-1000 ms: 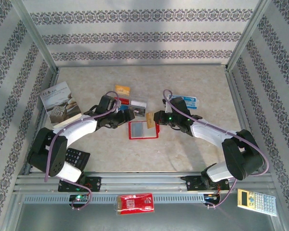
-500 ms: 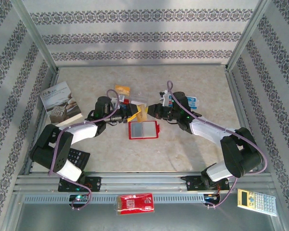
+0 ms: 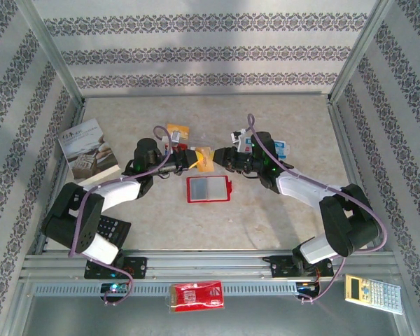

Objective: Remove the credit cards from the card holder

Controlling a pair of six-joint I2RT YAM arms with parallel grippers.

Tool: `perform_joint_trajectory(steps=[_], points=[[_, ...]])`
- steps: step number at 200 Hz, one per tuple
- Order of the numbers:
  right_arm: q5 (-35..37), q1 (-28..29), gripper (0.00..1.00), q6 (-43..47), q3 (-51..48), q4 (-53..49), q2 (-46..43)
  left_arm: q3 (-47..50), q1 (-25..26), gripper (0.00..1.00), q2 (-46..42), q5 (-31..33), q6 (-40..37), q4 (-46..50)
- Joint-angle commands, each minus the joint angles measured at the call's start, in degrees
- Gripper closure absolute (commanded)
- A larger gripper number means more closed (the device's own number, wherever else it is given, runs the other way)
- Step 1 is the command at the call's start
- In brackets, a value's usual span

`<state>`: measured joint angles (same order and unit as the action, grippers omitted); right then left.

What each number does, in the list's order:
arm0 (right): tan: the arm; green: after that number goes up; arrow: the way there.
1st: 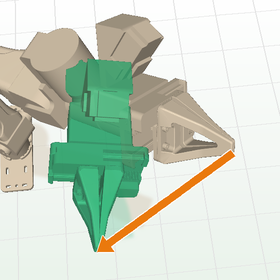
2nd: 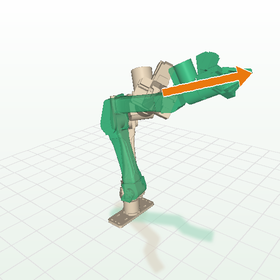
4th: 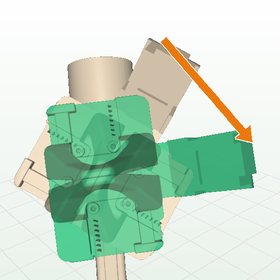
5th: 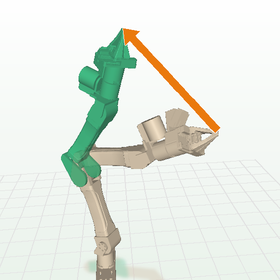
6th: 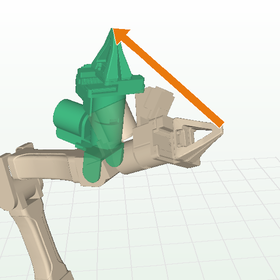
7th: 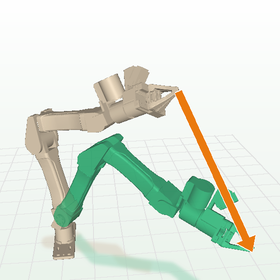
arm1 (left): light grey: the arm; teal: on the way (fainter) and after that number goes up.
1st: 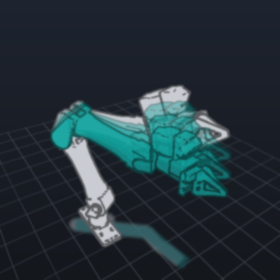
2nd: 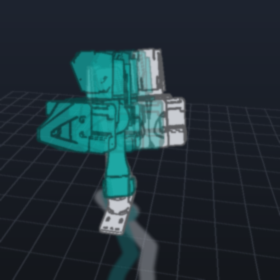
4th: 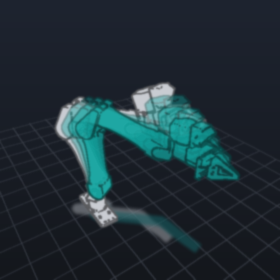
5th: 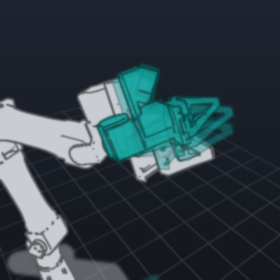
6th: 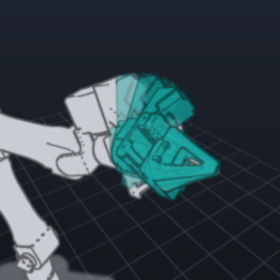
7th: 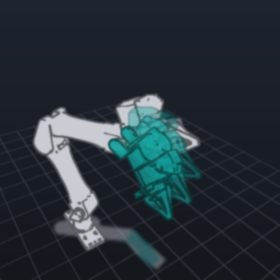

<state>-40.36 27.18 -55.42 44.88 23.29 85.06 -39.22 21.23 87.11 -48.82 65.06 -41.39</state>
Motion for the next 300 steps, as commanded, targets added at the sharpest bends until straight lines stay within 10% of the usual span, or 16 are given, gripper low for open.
perform_joint_trajectory(steps=[1,39,81,132,172,300], points=[[-1.44,1.28,0.69,-2.85,0.13,3.74,-0.58,0.02,-1.00,1.00,-2.56,1.25,0.47,-1.09],[-0.82,3.52,0.69,-4.42,0.12,5.00,-0.71,0.44,-2.07,1.00,-4.70,2.81,0.42,0.66],[1.51,4.02,0.97,-2.62,1.37,5.00,-0.75,0.90,-3.48,1.00,-6.19,4.27,-0.23,3.14],[5.74,3.69,1.00,9.28,7.88,-3.65,1.60,-0.30,-8.10,0.48,-10.79,9.88,-7.75,19.73],[13.10,3.84,1.00,26.82,17.42,-16.96,5.76,-5.47,-13.89,0.26,-14.99,20.56,-21.54,45.28],[18.10,5.04,1.00,67.85,58.48,-45.95,31.74,-15.58,-20.71,0.00,-13.03,32.60,-39.76,66.52]])
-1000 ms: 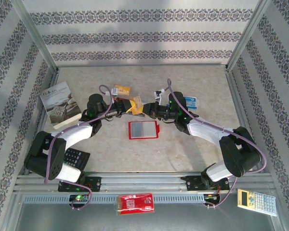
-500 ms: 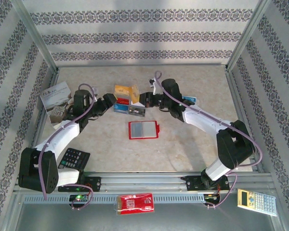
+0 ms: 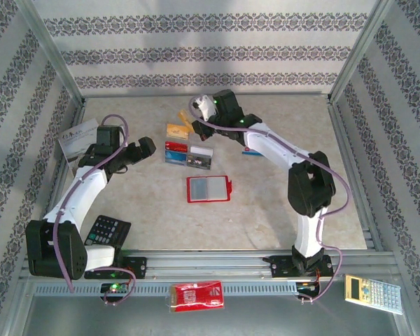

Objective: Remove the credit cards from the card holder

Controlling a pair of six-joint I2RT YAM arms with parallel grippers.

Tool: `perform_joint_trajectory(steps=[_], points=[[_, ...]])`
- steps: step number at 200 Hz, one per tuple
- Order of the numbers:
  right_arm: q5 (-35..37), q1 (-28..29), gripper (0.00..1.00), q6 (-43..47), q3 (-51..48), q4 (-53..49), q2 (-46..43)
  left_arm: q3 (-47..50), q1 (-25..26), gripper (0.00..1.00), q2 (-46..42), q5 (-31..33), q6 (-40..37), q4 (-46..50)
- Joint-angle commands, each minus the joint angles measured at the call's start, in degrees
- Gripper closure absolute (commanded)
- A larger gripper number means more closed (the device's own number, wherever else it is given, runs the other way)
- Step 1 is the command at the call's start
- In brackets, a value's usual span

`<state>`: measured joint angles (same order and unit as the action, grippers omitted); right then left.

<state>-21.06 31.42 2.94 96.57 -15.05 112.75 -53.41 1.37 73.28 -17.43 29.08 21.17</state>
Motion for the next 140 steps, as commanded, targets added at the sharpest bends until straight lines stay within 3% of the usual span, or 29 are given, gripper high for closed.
perform_joint_trajectory(steps=[1,42,140], points=[[-1.27,0.78,1.00,9.65,7.14,-7.84,4.27,-1.41,-0.84,0.00,0.81,1.19,-3.78,3.92],[-5.48,0.50,1.00,17.10,19.43,-16.10,12.61,-1.32,-1.28,0.00,1.59,0.64,-4.25,4.12],[-7.74,-0.75,1.00,25.41,32.85,-24.99,22.25,-1.83,-1.63,0.00,3.32,0.07,-4.52,4.93]])
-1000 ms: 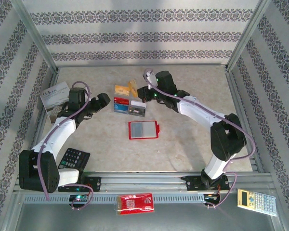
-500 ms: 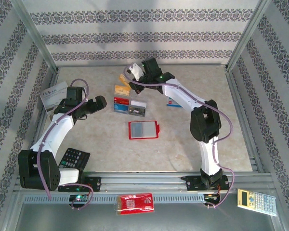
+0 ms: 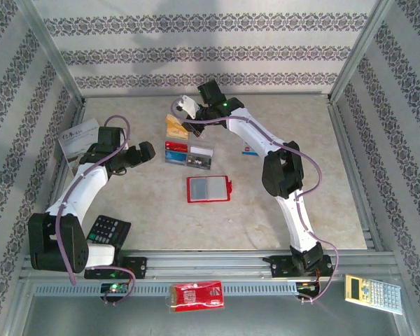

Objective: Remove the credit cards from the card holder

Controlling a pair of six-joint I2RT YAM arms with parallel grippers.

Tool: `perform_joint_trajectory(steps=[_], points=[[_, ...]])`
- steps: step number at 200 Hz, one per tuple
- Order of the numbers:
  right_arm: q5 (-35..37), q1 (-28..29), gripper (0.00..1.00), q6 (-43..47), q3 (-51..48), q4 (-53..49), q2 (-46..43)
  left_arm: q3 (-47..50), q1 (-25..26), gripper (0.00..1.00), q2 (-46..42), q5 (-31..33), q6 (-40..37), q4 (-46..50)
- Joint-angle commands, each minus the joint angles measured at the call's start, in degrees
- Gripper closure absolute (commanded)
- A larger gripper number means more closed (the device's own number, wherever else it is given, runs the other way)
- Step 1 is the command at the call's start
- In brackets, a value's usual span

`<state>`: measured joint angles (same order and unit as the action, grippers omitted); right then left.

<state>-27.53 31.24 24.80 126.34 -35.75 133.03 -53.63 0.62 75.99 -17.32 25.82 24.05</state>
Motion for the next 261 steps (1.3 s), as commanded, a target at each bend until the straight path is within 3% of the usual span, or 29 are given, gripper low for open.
perform_joint_trajectory(steps=[1,129,184,261], points=[[-1.24,-0.57,1.00,3.57,3.14,-4.35,2.01,-1.63,-0.93,0.00,0.67,-0.02,-1.28,2.05],[1.97,-0.66,1.00,3.22,8.07,-6.79,6.45,-1.70,-1.06,0.00,1.71,-0.61,-1.21,2.43],[1.77,-0.68,0.82,0.34,9.53,-7.38,6.63,-1.89,-1.06,0.00,1.80,-0.78,-1.19,2.75],[4.06,-0.31,0.76,-5.16,9.03,-6.84,2.40,-2.14,-1.06,0.00,1.45,-1.62,-0.84,3.09]])
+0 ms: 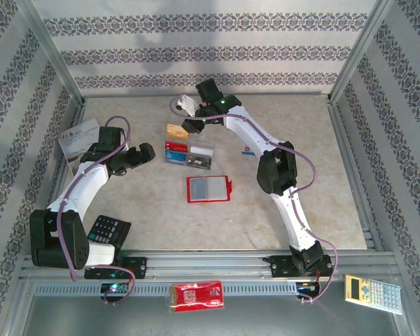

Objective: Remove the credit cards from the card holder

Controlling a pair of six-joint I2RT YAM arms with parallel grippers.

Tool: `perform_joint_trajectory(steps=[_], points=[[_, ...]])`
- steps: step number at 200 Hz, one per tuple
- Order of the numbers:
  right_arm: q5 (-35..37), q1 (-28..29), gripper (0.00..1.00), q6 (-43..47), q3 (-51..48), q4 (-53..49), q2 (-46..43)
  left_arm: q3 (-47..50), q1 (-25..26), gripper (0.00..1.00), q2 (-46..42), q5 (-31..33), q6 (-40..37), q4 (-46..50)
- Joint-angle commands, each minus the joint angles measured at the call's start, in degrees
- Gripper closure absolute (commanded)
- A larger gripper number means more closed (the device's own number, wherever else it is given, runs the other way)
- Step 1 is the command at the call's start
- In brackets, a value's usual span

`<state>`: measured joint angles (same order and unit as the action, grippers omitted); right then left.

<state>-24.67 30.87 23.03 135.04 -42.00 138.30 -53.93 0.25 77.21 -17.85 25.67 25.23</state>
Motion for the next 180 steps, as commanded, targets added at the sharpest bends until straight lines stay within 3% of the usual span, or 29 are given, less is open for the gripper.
perform_joint_trajectory(steps=[1,54,91,128,156,180], points=[[1.33,0.11,0.76,-3.58,0.23,-0.56,-3.00,-1.86,-0.73,0.00,0.18,-1.07,-0.61,1.92],[10.61,1.44,0.68,-16.86,-12.90,2.21,-14.41,-0.94,-0.71,0.00,0.02,-3.74,0.90,0.83],[15.67,2.76,0.52,-29.58,-34.87,10.19,-26.94,0.55,-0.61,0.00,-0.66,-5.90,2.53,-0.76],[19.10,5.17,0.46,-46.26,-56.68,18.84,-37.97,2.71,-0.28,0.00,-1.57,-7.22,4.51,-3.03],[21.33,9.44,0.38,-56.71,-65.97,21.84,-40.27,4.26,-0.17,0.00,-1.75,-7.68,5.82,-4.76],[21.46,12.93,0.34,-61.81,-67.73,22.16,-38.23,5.05,-0.21,0.00,-1.40,-8.34,6.78,-5.86]])
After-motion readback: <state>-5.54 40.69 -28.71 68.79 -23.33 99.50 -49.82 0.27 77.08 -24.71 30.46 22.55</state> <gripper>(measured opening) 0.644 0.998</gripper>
